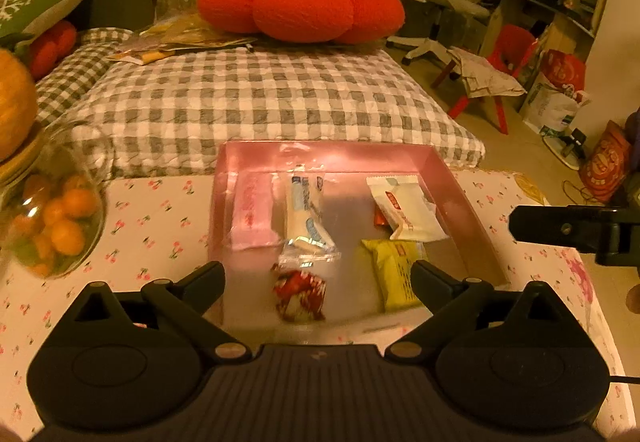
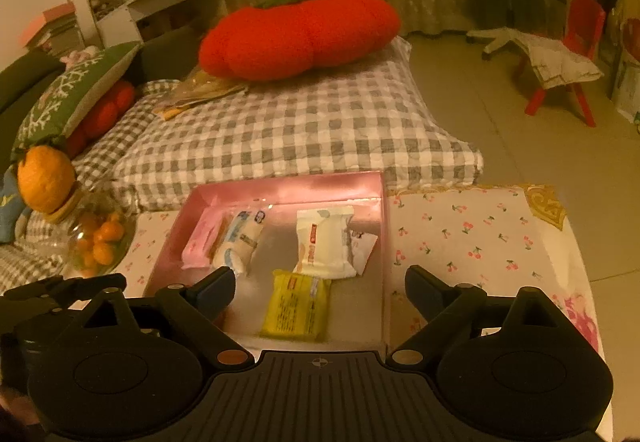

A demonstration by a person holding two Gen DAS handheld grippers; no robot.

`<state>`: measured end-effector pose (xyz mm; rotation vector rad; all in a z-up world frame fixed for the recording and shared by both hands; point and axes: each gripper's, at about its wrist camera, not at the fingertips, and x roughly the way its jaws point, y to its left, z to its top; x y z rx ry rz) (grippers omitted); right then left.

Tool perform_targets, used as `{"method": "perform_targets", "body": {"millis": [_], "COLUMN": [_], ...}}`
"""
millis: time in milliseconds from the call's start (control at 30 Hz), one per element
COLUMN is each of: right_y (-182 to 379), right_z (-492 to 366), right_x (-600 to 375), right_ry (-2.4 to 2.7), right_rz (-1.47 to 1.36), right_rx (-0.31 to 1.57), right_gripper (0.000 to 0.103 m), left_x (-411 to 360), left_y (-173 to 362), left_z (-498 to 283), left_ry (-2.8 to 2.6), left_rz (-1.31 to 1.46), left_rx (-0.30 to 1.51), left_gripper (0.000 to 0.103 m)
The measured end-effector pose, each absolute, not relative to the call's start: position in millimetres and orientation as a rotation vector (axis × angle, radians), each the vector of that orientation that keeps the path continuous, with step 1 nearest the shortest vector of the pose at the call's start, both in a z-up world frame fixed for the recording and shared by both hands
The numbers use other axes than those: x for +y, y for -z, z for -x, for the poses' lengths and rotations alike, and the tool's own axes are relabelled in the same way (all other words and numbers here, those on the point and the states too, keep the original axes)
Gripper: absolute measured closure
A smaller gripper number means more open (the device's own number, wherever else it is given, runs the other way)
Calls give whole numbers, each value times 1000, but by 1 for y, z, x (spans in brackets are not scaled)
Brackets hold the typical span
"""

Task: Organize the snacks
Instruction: 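Withdraw both tools from the box back over the remaining snacks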

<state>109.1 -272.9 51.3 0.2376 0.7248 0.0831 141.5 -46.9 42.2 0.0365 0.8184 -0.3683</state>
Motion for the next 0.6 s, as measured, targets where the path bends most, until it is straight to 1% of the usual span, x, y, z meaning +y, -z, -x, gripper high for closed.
{"method": "perform_targets", "body": {"millis": [67,200,600], "right_y": [-53,-52,-39], "right_z": [-101,-85,-45], "right_x": [-272,-269,-249], "right_ry": [-82,-85,-104], "right_rz": [-231,-229,-172], "right_rx": [718,716,739], "right_gripper": [6,6,5], "left_x": [-41,-33,-11], "left_y": [-43,-43,-33], "left_z": [-134,-121,-84], "left_ry": [363,352,366], "left_rz": [-30,-24,0], "left_rx": [819,822,849], "left_gripper": [3,1,1]}}
